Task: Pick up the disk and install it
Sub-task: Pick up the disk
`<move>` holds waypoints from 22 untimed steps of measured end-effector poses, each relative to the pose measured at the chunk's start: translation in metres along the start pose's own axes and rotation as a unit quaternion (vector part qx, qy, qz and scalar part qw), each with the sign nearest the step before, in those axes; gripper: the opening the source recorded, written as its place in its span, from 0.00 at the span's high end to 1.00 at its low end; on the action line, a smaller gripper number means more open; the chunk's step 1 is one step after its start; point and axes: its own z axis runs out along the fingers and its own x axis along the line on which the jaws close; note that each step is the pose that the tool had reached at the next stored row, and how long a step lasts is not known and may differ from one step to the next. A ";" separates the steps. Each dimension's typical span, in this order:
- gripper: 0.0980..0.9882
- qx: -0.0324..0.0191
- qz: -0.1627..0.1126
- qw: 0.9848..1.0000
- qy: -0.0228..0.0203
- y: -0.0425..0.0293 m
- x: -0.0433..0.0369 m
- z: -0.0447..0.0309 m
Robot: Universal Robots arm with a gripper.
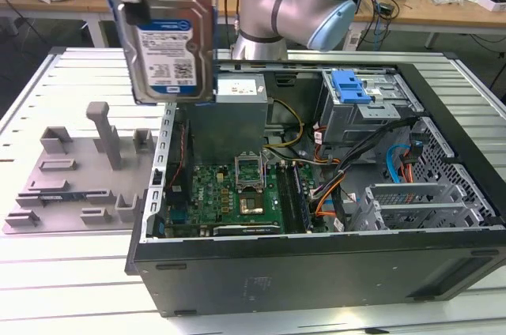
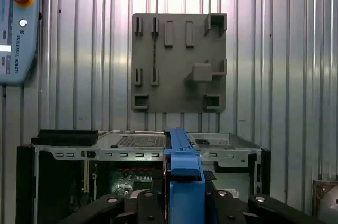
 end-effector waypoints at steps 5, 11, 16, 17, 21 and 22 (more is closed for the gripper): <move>0.70 0.000 0.000 1.000 0.001 -0.0243 0.0069 -0.0005; 0.70 0.000 0.000 1.000 0.002 -0.0598 0.0177 -0.0012; 0.70 0.000 0.000 1.000 0.003 -0.0891 0.0291 -0.0019; 0.70 0.000 0.000 1.000 0.003 -0.0946 0.0316 -0.0020; 0.70 0.000 0.000 1.000 0.003 -0.1187 0.0422 -0.0026; 0.70 0.000 0.000 1.000 0.003 -0.1269 0.0459 -0.0027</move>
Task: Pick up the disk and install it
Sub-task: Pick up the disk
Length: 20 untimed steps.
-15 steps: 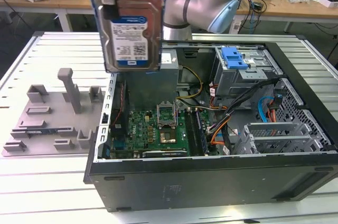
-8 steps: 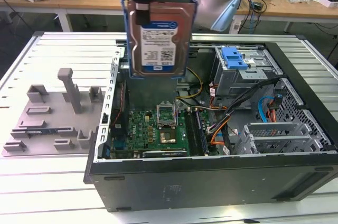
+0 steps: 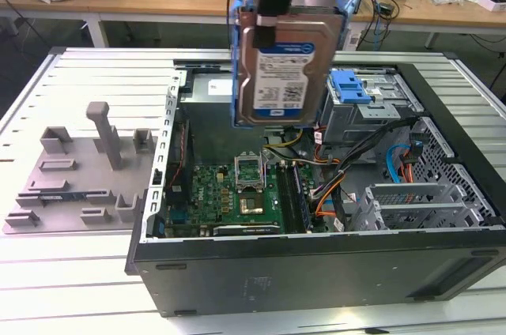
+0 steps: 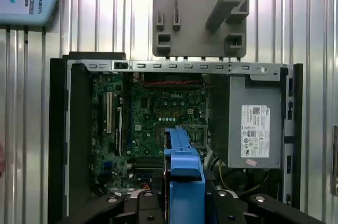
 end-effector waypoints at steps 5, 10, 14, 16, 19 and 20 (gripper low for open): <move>0.70 0.000 0.000 1.000 0.000 -0.0253 0.0117 -0.0006; 0.70 0.000 0.000 1.000 0.000 -0.0549 0.0313 -0.0010; 0.70 0.000 0.000 1.000 0.000 -0.0679 0.0411 -0.0013; 0.70 0.000 0.000 1.000 0.000 -0.0732 0.0458 -0.0014; 0.70 0.000 0.000 1.000 0.000 -0.0748 0.0472 -0.0014; 0.70 0.000 0.000 1.000 0.000 -0.0748 0.0473 -0.0014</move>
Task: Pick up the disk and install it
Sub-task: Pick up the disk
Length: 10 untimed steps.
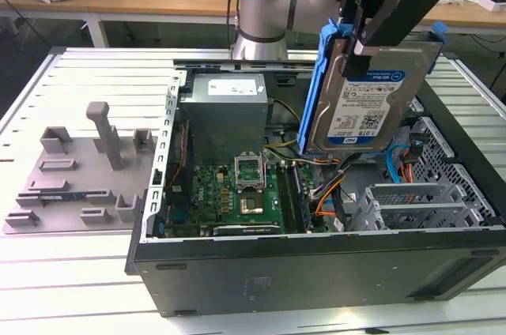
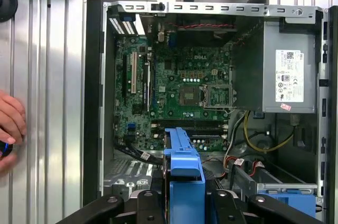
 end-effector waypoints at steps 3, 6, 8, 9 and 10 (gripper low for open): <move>0.70 0.000 0.000 1.000 0.000 -0.0001 0.0000 0.0000; 0.70 0.000 0.000 1.000 0.000 -0.0001 0.0000 0.0000; 0.70 0.000 0.000 1.000 0.000 -0.0002 0.0000 0.0000; 0.70 0.000 0.000 1.000 0.000 -0.0002 0.0000 0.0000; 0.70 0.000 0.000 1.000 0.000 -0.0002 0.0000 0.0000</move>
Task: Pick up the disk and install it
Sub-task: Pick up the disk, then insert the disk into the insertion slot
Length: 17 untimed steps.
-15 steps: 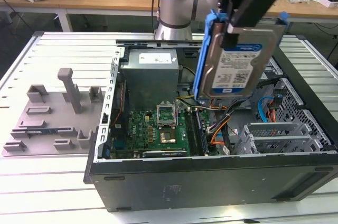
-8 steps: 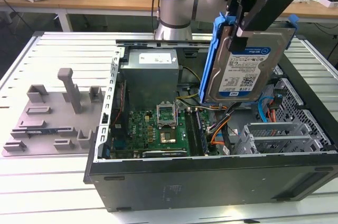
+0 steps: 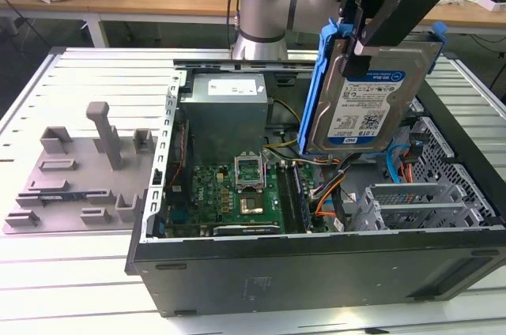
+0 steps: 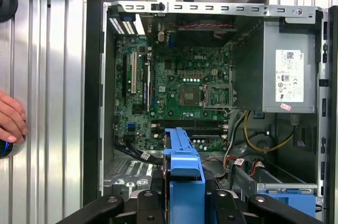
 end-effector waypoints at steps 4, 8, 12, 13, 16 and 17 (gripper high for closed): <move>0.70 0.000 0.000 1.000 0.000 -0.0001 0.0000 0.0000; 0.70 0.000 0.000 1.000 0.000 -0.0002 0.0000 0.0000; 0.70 0.000 0.000 1.000 0.000 -0.0002 0.0000 0.0000; 0.70 0.000 0.000 1.000 0.000 -0.0002 0.0000 0.0000; 0.70 0.000 0.000 1.000 0.000 -0.0002 0.0001 0.0000; 0.70 0.000 0.000 1.000 0.000 -0.0002 0.0001 0.0000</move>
